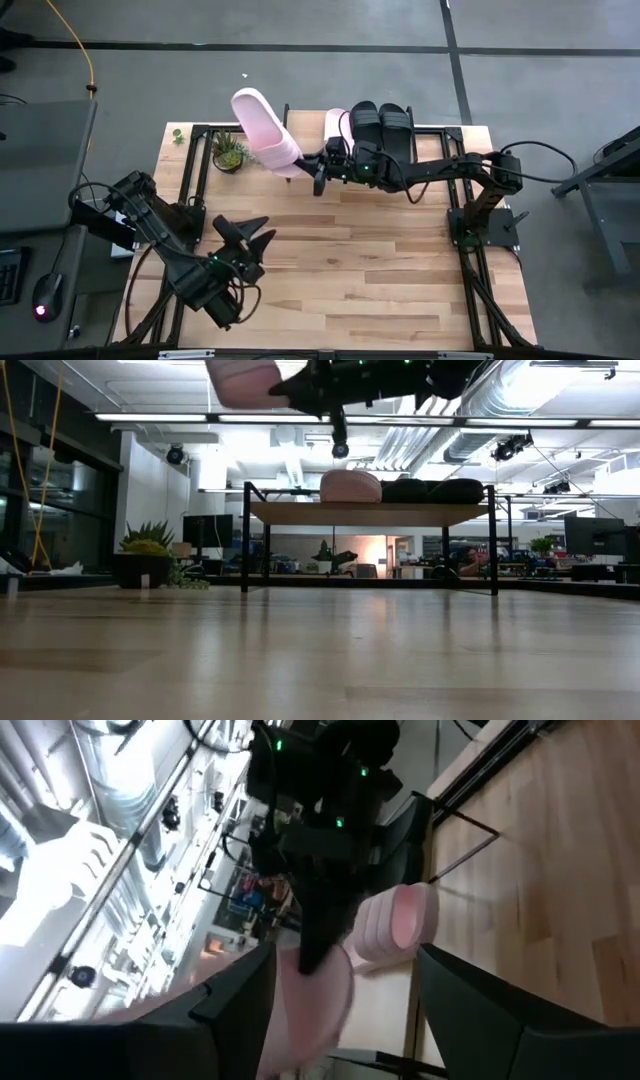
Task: Pick and place slides into the shelf
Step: Put the pink slipper on the shelf
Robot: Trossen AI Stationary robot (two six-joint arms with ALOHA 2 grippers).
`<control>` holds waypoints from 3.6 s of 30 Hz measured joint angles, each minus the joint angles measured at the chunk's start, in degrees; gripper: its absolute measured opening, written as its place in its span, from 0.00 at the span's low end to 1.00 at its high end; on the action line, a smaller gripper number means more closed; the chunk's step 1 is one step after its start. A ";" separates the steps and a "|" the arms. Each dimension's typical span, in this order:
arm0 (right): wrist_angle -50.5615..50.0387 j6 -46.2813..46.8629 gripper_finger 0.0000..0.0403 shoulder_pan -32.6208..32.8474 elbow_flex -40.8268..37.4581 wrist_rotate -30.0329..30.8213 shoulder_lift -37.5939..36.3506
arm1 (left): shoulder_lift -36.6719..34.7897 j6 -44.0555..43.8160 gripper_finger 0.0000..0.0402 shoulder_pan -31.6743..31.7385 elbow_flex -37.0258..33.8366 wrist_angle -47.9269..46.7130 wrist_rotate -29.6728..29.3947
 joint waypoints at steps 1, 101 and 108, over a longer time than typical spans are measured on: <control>0.80 0.63 0.02 0.17 0.00 0.04 0.00 | 0.00 -2.51 0.56 0.00 -0.03 -1.49 0.26; -12.77 33.25 0.12 1.92 0.02 26.63 0.70 | -0.70 0.17 0.56 0.06 -0.31 -1.38 10.50; -6.76 32.73 0.04 3.08 0.02 29.14 0.72 | -0.70 5.77 0.56 0.06 -0.31 -1.36 7.96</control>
